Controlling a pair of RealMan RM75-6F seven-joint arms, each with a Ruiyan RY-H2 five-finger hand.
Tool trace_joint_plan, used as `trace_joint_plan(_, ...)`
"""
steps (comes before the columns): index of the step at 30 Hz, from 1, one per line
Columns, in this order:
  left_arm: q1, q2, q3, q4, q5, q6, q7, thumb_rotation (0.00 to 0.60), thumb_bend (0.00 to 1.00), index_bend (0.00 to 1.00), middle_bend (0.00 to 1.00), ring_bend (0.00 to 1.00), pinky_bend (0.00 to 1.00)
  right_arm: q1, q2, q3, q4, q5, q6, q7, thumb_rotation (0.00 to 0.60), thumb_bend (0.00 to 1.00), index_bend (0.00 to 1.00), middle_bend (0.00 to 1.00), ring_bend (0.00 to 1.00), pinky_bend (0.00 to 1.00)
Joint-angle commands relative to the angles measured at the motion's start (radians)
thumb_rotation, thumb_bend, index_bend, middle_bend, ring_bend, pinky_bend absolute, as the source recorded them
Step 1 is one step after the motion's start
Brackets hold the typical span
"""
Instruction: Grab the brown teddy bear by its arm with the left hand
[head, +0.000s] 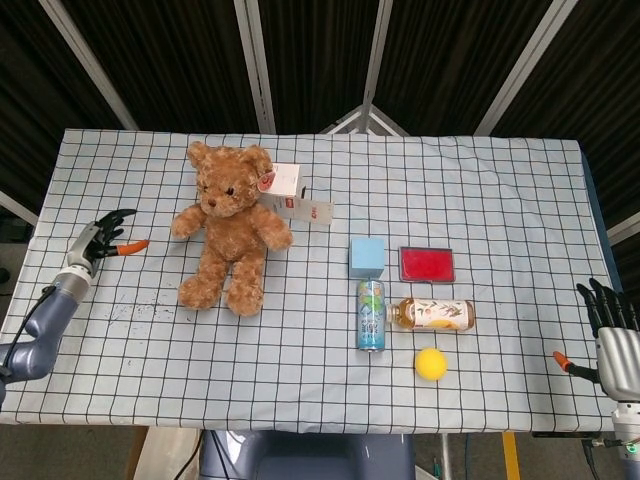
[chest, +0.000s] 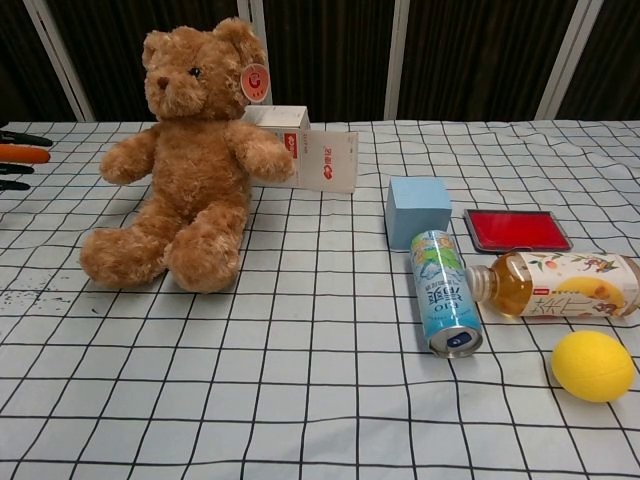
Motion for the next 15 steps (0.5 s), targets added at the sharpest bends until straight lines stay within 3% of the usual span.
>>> trace_joint_plan(1,-0.025,-0.032,-0.001,0.031,0.010,-0.019,-0.004,0.600,0.21,0.22,0.07,0.00,0.00,0.000,0.000,0.001,0.001,0.002,-0.001,0.001,0.600,0.13,0.05,0.02,0.00,0.00)
trace_joint_plan(10,-0.079,-0.106,-0.005,0.088,0.023,-0.040,0.015,0.600,0.22,0.22,0.08,0.00,0.00,0.002,-0.001,0.001,0.002,0.005,-0.007,0.000,0.600,0.13,0.05,0.02,0.00,0.00)
trace_joint_plan(15,-0.101,-0.136,-0.006,0.114,0.024,-0.042,0.037,0.600,0.27,0.23,0.09,0.00,0.00,0.002,0.000,0.001,0.002,0.008,-0.010,0.000,0.600,0.13,0.05,0.02,0.00,0.00)
